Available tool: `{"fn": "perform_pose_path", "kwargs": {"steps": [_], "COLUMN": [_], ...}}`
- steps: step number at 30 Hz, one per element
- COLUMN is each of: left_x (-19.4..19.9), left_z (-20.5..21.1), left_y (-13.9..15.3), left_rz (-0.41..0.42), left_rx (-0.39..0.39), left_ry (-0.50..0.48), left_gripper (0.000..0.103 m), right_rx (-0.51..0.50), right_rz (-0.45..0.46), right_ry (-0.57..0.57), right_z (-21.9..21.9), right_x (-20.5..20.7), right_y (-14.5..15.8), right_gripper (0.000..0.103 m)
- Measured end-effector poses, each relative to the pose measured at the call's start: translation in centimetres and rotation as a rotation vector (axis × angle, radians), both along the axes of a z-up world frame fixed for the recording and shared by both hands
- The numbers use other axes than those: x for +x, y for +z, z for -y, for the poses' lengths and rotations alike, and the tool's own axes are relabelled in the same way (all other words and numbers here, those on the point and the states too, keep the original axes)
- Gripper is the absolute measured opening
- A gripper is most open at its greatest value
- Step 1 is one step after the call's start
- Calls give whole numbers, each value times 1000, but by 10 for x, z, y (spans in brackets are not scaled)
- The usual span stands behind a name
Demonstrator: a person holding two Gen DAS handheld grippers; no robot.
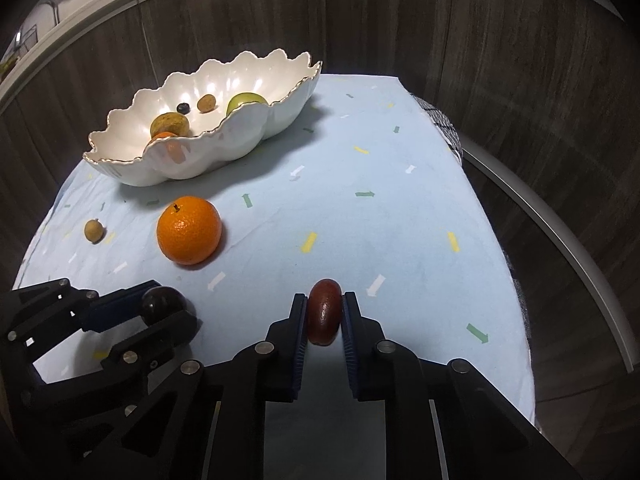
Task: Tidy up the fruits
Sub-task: 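Close the left gripper on the dark plum while the right gripper grasps the red date, then carry the plum with the left gripper while the right gripper carries the date over the bowl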
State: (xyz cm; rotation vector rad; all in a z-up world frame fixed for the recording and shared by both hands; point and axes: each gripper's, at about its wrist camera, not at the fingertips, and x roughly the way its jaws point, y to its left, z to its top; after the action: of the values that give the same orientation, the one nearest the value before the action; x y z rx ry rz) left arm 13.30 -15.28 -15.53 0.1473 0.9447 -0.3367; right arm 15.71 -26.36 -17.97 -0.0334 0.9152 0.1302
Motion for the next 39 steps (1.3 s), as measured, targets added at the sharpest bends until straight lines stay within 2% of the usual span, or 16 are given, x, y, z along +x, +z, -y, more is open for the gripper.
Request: {"fn": "perform_pose_path", "kwargs": {"steps": [16, 39], "left_x": [-3, 8], "left_z": [-12, -56], "left_y": [32, 81], "left_rz": [62, 127], "left_rx": [-13, -42], "left_ry": [27, 136], "left_gripper": [27, 27], "right_rx": [-10, -6], "right_rz": [56, 138], "right_ry": [-1, 42], "right_z": [-7, -39], "right_x": [-9, -11], "right_y": [34, 87], "right_gripper": [18, 18]}}
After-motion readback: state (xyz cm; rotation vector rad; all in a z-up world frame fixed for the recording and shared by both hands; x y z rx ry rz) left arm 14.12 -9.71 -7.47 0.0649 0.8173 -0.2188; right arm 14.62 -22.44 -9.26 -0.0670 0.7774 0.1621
